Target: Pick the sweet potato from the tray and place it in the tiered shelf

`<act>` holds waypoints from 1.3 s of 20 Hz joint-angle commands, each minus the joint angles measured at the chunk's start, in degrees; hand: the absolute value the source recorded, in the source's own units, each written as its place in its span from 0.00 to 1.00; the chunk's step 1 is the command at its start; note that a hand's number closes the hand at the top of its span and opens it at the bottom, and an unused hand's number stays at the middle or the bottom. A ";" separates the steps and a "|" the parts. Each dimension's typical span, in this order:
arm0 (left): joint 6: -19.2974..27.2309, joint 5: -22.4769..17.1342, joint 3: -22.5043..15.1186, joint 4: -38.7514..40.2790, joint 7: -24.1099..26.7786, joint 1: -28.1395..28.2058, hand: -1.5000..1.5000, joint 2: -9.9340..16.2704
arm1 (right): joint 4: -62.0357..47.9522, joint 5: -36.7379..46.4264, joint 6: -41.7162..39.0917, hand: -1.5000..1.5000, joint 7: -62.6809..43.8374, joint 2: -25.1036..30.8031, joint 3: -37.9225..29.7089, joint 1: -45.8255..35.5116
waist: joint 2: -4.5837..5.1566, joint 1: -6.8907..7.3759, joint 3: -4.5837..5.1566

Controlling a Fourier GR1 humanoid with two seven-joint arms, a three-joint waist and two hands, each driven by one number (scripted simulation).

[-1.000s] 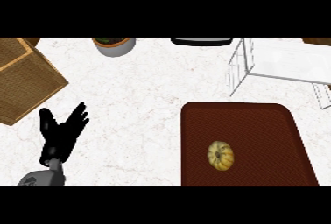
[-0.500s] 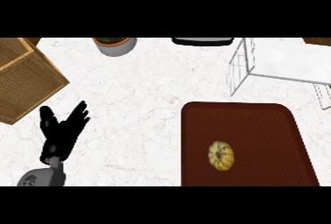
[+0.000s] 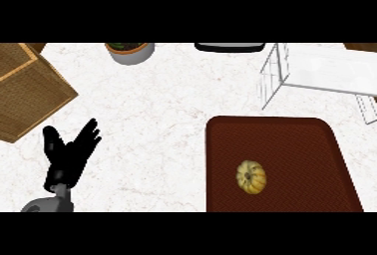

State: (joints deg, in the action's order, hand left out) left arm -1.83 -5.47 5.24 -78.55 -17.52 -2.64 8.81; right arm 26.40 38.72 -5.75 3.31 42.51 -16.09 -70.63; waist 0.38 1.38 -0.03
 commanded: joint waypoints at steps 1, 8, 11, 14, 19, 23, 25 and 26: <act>1.23 -0.24 0.78 -1.97 -1.92 0.49 0.50 0.14 | 0.93 -4.81 2.24 0.00 -3.23 -1.49 -4.97 0.61 | -0.48 -0.89 0.00; 1.12 1.41 -0.27 3.52 2.90 -1.04 0.50 -1.55 | -3.28 -11.87 2.93 0.00 -3.51 -0.56 -12.53 -3.40 | 0.02 -0.42 0.02; -0.77 -0.94 1.31 2.13 -0.27 -2.25 0.50 0.46 | -4.80 -14.58 1.80 0.00 -4.18 1.39 -15.26 -4.66 | 0.08 0.02 -0.01; -1.00 -0.37 0.85 2.51 0.57 -2.13 0.50 0.42 | -6.08 -17.68 2.08 0.00 -5.94 2.95 -18.54 -6.25 | 0.20 0.28 -0.03; -0.45 0.94 0.22 2.96 2.56 -1.00 0.50 -0.18 | -4.85 -18.69 9.55 0.00 -7.21 6.01 -20.64 -6.29 | 0.15 0.09 0.01; -1.66 -0.47 0.71 0.08 1.76 1.17 0.50 0.41 | -6.51 -18.09 13.20 0.00 -6.76 10.83 -21.70 -2.60 | 0.18 0.43 -0.05; -0.76 0.05 0.68 0.58 2.43 0.72 0.50 -0.17 | -6.33 -18.64 16.31 0.00 -9.00 12.84 -22.87 -4.87 | 0.23 0.58 -0.03; 0.09 0.78 0.70 4.75 3.97 -1.58 0.50 -1.18 | -6.66 -20.48 15.47 0.00 -7.45 13.12 -24.68 -1.76 | 0.21 -0.68 -0.01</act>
State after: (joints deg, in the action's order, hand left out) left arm -2.57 -5.43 6.20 -76.14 -15.44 -3.55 8.86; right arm 20.36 20.21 6.97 -3.93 52.80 -37.94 -74.50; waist 0.59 1.45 -0.04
